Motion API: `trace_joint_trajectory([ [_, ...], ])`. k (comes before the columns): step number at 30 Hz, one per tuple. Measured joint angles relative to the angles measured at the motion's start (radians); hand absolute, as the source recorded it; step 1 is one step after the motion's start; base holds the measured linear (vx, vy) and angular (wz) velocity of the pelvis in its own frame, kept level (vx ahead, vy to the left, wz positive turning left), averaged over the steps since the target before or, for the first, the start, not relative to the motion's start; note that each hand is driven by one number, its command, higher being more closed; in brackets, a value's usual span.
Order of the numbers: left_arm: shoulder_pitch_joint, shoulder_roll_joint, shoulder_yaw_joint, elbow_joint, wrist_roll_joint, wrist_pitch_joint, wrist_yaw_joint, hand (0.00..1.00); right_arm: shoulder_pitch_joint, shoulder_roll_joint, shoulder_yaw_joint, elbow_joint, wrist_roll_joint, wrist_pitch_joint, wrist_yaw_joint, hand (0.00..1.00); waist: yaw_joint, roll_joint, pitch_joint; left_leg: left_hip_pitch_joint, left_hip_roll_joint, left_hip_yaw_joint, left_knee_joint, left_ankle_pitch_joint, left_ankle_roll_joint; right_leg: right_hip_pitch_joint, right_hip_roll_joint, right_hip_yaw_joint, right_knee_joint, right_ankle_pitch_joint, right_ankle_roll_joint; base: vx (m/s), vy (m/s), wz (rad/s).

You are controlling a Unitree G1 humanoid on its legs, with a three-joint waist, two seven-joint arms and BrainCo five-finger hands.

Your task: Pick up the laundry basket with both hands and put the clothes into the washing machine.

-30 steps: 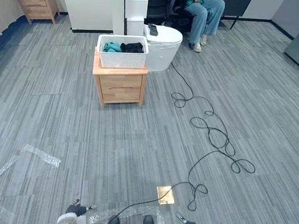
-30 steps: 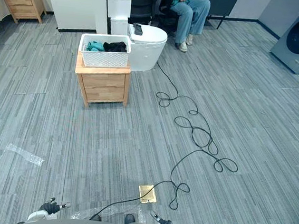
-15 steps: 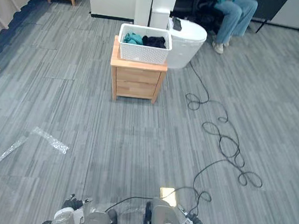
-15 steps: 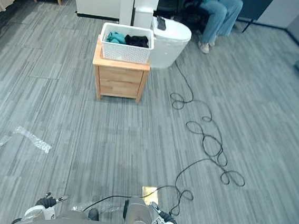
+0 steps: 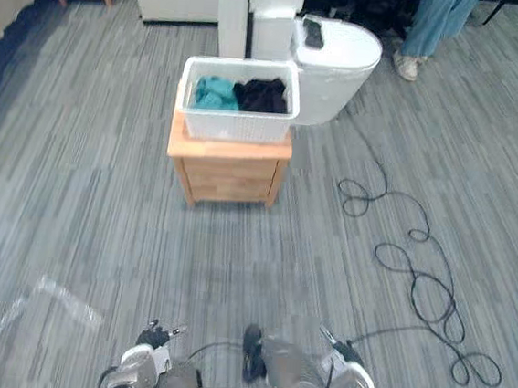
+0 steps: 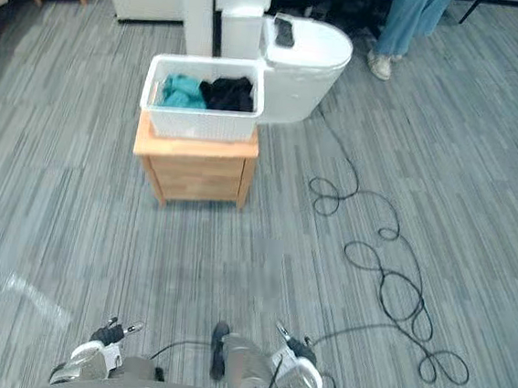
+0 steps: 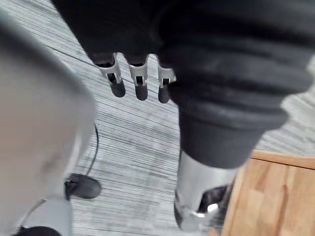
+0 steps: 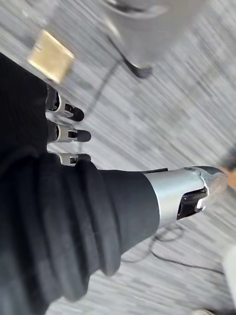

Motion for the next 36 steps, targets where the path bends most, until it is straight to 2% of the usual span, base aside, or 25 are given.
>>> trace_joint_trajectory([
  [2, 0.002, 0.01, -0.009, -0.026, 0.0, -0.006, 0.0, 0.0, -0.017, 0.001, 0.038, 0.0, -0.001, 0.0, -0.001, 0.0, 0.021, -0.021, 0.012, -0.074, 0.006, 0.026, 0.016, -0.038, 0.018, 0.115, -0.001, 0.064, -0.062, -0.001, 0.0, 0.47, -0.031, -0.58],
  [3, 0.002, 0.011, -0.007, -0.031, -0.001, -0.012, 0.001, 0.0, -0.031, 0.003, 0.046, 0.0, -0.001, 0.0, -0.002, 0.0, 0.035, -0.02, 0.009, -0.126, 0.013, 0.05, -0.033, -0.06, 0.029, 0.158, -0.004, 0.101, -0.091, -0.003, 0.003, 0.53, 0.04, -0.92],
  [4, 0.002, 0.017, -0.005, -0.032, -0.007, -0.015, 0.001, 0.0, -0.054, 0.001, 0.064, -0.002, -0.001, -0.003, -0.002, 0.0, 0.053, -0.019, 0.006, -0.193, 0.02, 0.077, -0.144, -0.079, 0.04, 0.208, -0.016, 0.133, -0.128, -0.029, 0.016, 0.63, 0.09, -1.15],
  [5, 0.004, 0.021, -0.005, -0.028, -0.02, -0.018, 0.003, 0.0, -0.078, 0.001, 0.077, -0.004, -0.002, -0.003, -0.003, 0.0, 0.062, -0.02, 0.009, -0.242, 0.026, 0.117, -0.302, -0.088, 0.037, 0.257, -0.038, 0.157, -0.168, -0.079, 0.05, 0.53, 0.11, -0.97],
  [6, 0.009, 0.021, -0.002, -0.025, -0.027, -0.017, 0.006, 0.0, -0.084, -0.002, 0.085, -0.005, -0.002, -0.003, -0.003, 0.0, 0.059, -0.009, 0.008, -0.253, 0.037, 0.134, -0.418, -0.086, 0.036, 0.28, -0.037, 0.165, -0.181, -0.085, 0.058, 0.66, 0.201, -0.64],
  [8, 0.027, 0.023, 0.005, -0.029, -0.055, -0.023, 0.019, 0.0, -0.055, -0.006, 0.084, -0.003, -0.003, -0.001, -0.006, 0.0, 0.057, -0.023, -0.001, -0.228, 0.014, 0.215, -0.805, -0.026, 0.025, 0.361, -0.074, 0.172, -0.212, -0.145, 0.1, 0.62, 0.244, -0.23],
  [9, 0.032, 0.024, 0.017, -0.028, -0.057, -0.022, 0.021, 0.0, -0.039, -0.011, 0.064, -0.002, -0.011, -0.001, -0.007, 0.0, 0.059, -0.035, -0.011, -0.21, -0.016, 0.217, -0.921, 0.009, 0.039, 0.403, -0.104, 0.172, -0.211, -0.177, 0.138, 0.49, 0.224, -0.27],
  [10, 0.043, 0.024, 0.026, -0.027, -0.057, -0.023, 0.021, 0.0, -0.033, -0.015, 0.06, 0.003, -0.012, -0.001, -0.007, 0.0, 0.062, -0.039, -0.02, -0.198, -0.03, 0.215, -0.942, 0.021, 0.051, 0.418, -0.12, 0.179, -0.198, -0.195, 0.157, 0.81, 0.411, -0.67],
  [11, 0.057, 0.017, 0.049, -0.015, -0.062, -0.024, 0.021, 0.0, -0.026, -0.023, 0.06, 0.021, -0.02, -0.001, -0.007, 0.0, 0.068, -0.055, -0.047, -0.172, -0.06, 0.216, -0.948, 0.163, 0.117, 0.401, -0.155, 0.225, -0.097, -0.229, 0.206, 0.72, 0.381, -0.63],
  [12, 0.055, 0.03, 0.06, -0.012, -0.064, -0.023, 0.02, 0.0, -0.025, -0.011, 0.06, 0.031, -0.02, 0.0, -0.007, 0.0, 0.065, -0.084, -0.067, -0.156, -0.092, 0.24, -0.948, 0.139, 0.117, 0.371, -0.186, 0.239, -0.021, -0.236, 0.214, 0.85, 0.478, -0.59],
  [13, 0.054, 0.05, 0.057, -0.003, -0.064, -0.023, 0.021, 0.0, -0.024, -0.003, 0.054, 0.049, -0.02, 0.001, -0.004, 0.0, 0.059, -0.125, -0.085, -0.121, -0.135, 0.263, -0.97, 0.105, 0.135, 0.294, -0.218, 0.252, 0.147, -0.193, 0.218, 0.69, 0.387, -0.07],
  [14, 0.049, 0.065, 0.047, 0.014, -0.065, -0.023, 0.021, 0.0, -0.019, 0.012, 0.055, 0.059, -0.02, 0.002, -0.004, 0.0, 0.051, -0.142, -0.083, -0.081, -0.155, 0.262, -0.971, 0.069, 0.148, 0.23, -0.222, 0.253, 0.32, -0.095, 0.254, 0.67, 0.369, 0.04],
  [16, 0.038, 0.074, 0.041, 0.035, -0.064, -0.014, 0.023, 0.0, -0.001, 0.026, 0.062, 0.059, -0.02, 0.003, -0.003, 0.0, 0.046, -0.143, -0.08, -0.014, -0.159, 0.261, -0.974, 0.038, 0.152, 0.16, -0.223, 0.25, 0.509, -0.072, 0.29, 0.55, 0.263, -0.03],
  [17, 0.029, 0.071, 0.03, 0.046, -0.064, -0.008, 0.024, 0.0, -0.004, 0.025, 0.08, 0.056, -0.02, 0.005, 0.0, 0.0, 0.052, -0.132, -0.075, 0.062, -0.159, 0.269, -1.004, 0.031, 0.151, 0.103, -0.238, 0.233, 0.584, -0.085, 0.289, 0.49, 0.234, -0.46],
  [18, 0.03, 0.067, 0.009, 0.054, -0.063, -0.007, 0.023, 0.0, -0.01, 0.024, 0.093, 0.047, -0.02, 0.001, -0.001, 0.0, 0.053, -0.114, -0.074, 0.126, -0.153, 0.277, -1.044, 0.03, 0.149, 0.047, -0.272, 0.182, 0.589, -0.101, 0.276, 0.34, 0.17, -0.52],
  [19, 0.029, 0.063, 0.0, 0.054, -0.063, -0.007, 0.023, 0.0, -0.012, 0.024, 0.103, 0.041, -0.02, 0.001, -0.001, 0.0, 0.051, -0.105, -0.073, 0.152, -0.148, 0.278, -1.062, 0.026, 0.142, 0.017, -0.289, 0.149, 0.57, -0.111, 0.268, 0.3, 0.136, -0.34],
  [20, 0.012, 0.056, -0.003, 0.053, -0.066, -0.008, 0.022, 0.0, -0.022, 0.023, 0.109, 0.037, -0.02, 0.001, -0.001, 0.0, 0.049, -0.079, -0.061, 0.196, -0.136, 0.279, -1.101, 0.012, 0.121, -0.024, -0.312, 0.092, 0.487, -0.122, 0.268, 0.25, 0.083, -0.02],
  [22, -0.001, 0.056, -0.011, 0.053, -0.076, -0.012, 0.022, 0.0, -0.025, 0.024, 0.104, 0.045, -0.02, 0.002, -0.003, 0.0, 0.035, -0.092, -0.06, 0.237, -0.137, 0.272, -1.147, 0.001, 0.103, -0.045, -0.333, 0.059, 0.279, -0.112, 0.281, 0.2, 0.002, 0.2],
  [24, 0.014, 0.066, -0.011, 0.061, -0.078, -0.02, 0.023, 0.0, 0.0, 0.024, 0.099, 0.065, -0.02, 0.002, -0.003, 0.0, 0.027, -0.126, -0.073, 0.255, -0.143, 0.251, -1.149, -0.018, 0.072, -0.041, -0.335, 0.058, 0.07, -0.001, 0.268, 0.14, -0.146, 0.3],
  [26, 0.027, 0.079, -0.005, 0.061, -0.077, -0.021, 0.026, 0.0, 0.02, 0.024, 0.085, 0.079, -0.02, 0.002, -0.003, 0.0, 0.026, -0.148, -0.08, 0.265, -0.158, 0.226, -1.145, -0.029, 0.05, -0.026, -0.34, 0.049, 0.002, 0.091, 0.265, 0.16, -0.23, 0.3],
  [27, 0.029, 0.077, 0.0, 0.061, -0.077, -0.022, 0.03, 0.0, 0.021, 0.019, 0.076, 0.091, -0.02, 0.002, -0.003, 0.0, 0.028, -0.146, -0.08, 0.27, -0.16, 0.217, -1.147, -0.032, 0.04, -0.011, -0.345, 0.039, -0.013, 0.056, 0.276, 0.23, -0.349, 0.18],
  [28, 0.036, 0.062, 0.016, 0.075, -0.078, -0.022, 0.042, 0.0, 0.019, -0.002, 0.061, 0.105, -0.02, 0.003, -0.003, 0.0, 0.033, -0.113, -0.09, 0.269, -0.132, 0.208, -1.158, -0.029, 0.018, 0.02, -0.318, 0.017, -0.079, 0.042, 0.277, 0.17, -0.277, 0.07],
  [31, 0.058, 0.024, 0.065, 0.106, -0.079, -0.018, 0.045, 0.0, 0.03, -0.037, 0.032, 0.106, -0.017, 0.003, -0.004, 0.0, 0.02, -0.046, -0.096, 0.273, -0.086, 0.173, -1.217, 0.004, -0.023, 0.052, -0.262, -0.033, -0.157, 0.066, 0.255, 0.18, -0.224, 0.24],
  [34, 0.069, 0.024, 0.116, 0.109, -0.108, -0.016, 0.056, 0.0, 0.03, -0.05, 0.018, 0.078, 0.003, 0.001, -0.009, 0.0, 0.02, -0.05, -0.094, 0.286, -0.057, 0.158, -1.267, 0.035, -0.041, 0.065, -0.221, -0.053, -0.189, 0.073, 0.242, 0.09, -0.149, 0.1],
  [36, 0.073, 0.028, 0.177, 0.106, -0.16, -0.014, 0.067, 0.0, 0.061, -0.051, 0.019, -0.06, 0.035, -0.006, -0.023, 0.0, 0.019, -0.066, -0.085, 0.282, -0.05, 0.161, -1.27, 0.039, -0.041, 0.065, -0.212, -0.053, -0.205, 0.079, 0.231, 0.01, -0.063, -0.05],
])
